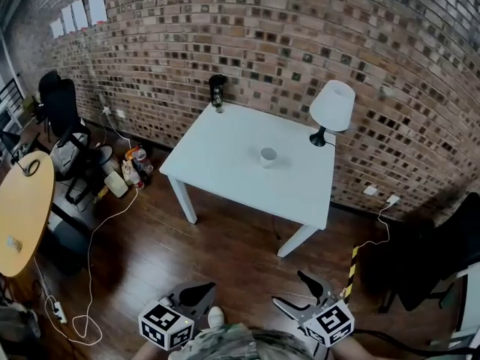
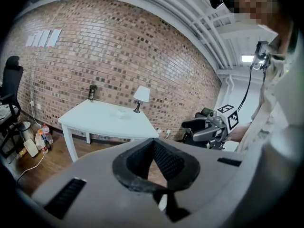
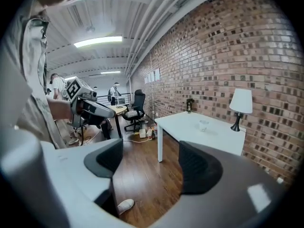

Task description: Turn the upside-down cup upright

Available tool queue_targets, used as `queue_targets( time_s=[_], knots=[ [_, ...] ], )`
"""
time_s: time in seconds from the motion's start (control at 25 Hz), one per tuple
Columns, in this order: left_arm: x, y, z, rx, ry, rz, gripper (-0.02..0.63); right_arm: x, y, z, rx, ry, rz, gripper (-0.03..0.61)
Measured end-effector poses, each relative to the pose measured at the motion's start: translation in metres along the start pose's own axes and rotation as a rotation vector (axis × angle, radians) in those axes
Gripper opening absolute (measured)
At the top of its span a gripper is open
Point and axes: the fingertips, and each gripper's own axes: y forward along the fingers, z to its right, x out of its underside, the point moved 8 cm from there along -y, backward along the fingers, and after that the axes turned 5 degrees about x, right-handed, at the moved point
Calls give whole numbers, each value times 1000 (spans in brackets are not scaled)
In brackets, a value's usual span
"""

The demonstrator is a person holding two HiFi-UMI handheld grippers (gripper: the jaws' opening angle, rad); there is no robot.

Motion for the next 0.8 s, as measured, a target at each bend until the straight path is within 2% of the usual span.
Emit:
queue_targets(
  time_s=[0.28, 0.44, 0.6, 0.8],
  knots=[
    [13, 47, 124, 4, 2, 12, 6, 48, -118, 21, -35, 3, 21, 365],
    [34, 55, 188, -12, -2, 5, 6, 80, -169, 22, -52, -5, 31, 362],
    [57, 56, 231, -33, -11, -40, 6, 101, -206, 22, -59, 15, 45, 360],
    [66, 63, 262, -6, 17, -60, 6, 118, -238, 23, -22, 16, 64, 357]
  ],
)
